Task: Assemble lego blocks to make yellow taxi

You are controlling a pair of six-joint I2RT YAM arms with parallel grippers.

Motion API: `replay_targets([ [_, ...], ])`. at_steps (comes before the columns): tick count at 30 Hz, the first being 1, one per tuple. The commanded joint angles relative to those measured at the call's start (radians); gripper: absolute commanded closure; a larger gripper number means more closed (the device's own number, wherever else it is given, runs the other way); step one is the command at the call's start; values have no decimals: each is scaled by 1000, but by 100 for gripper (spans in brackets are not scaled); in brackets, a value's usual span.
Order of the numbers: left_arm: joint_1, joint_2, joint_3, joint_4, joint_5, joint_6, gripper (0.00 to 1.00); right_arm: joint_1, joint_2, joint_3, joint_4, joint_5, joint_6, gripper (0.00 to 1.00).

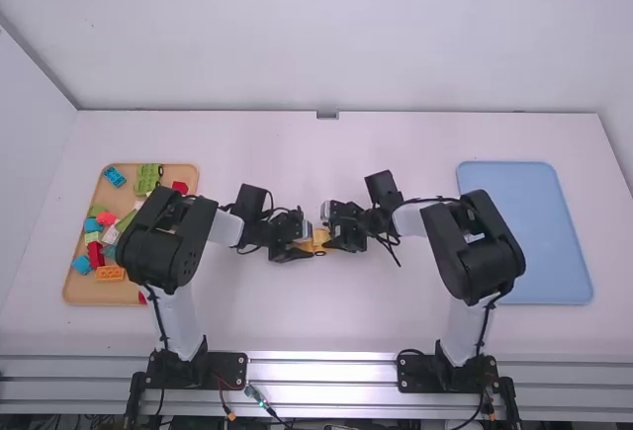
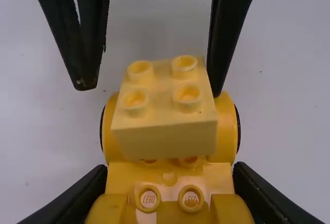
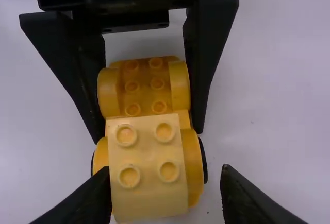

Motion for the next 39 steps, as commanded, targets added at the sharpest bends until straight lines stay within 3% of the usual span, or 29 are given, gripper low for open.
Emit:
replay_targets([
  [1, -8, 19, -14, -18, -16, -5, 72, 11, 10, -6, 3, 54, -2, 45],
  [11, -8, 19, -14, -18, -16, -4, 72, -2, 9, -6, 23, -40, -2, 39],
  [23, -9, 19, -14, -18, -16, -4, 72, 4, 6, -6, 25, -41, -2, 36],
  [29, -8, 19, -14, -18, -16, -5, 72, -19, -89, -8, -67, -122, -71, 37],
  [30, -9, 19, -14, -18, -16, -5, 72, -24, -115, -8, -89, -141, -94, 39],
  [31, -9, 19, -14, -18, -16, -5, 72, -28, -142, -8, -112, -145, -118, 47],
  [32, -8, 19, -14, -17, -16, -5, 72, -28, -152, -8, -115, -141, -118, 61],
  [33, -9, 19, -14, -18, -16, -4, 72, -28, -157, -8, -113, -136, -113, 85],
  [34, -9, 19, -14, -18, -16, -4, 72, -27, -159, -8, -109, -138, -110, 100],
  [39, -9, 19, -14, -18, -16, -5, 72, -5, -123, -8, -98, -137, -110, 100],
])
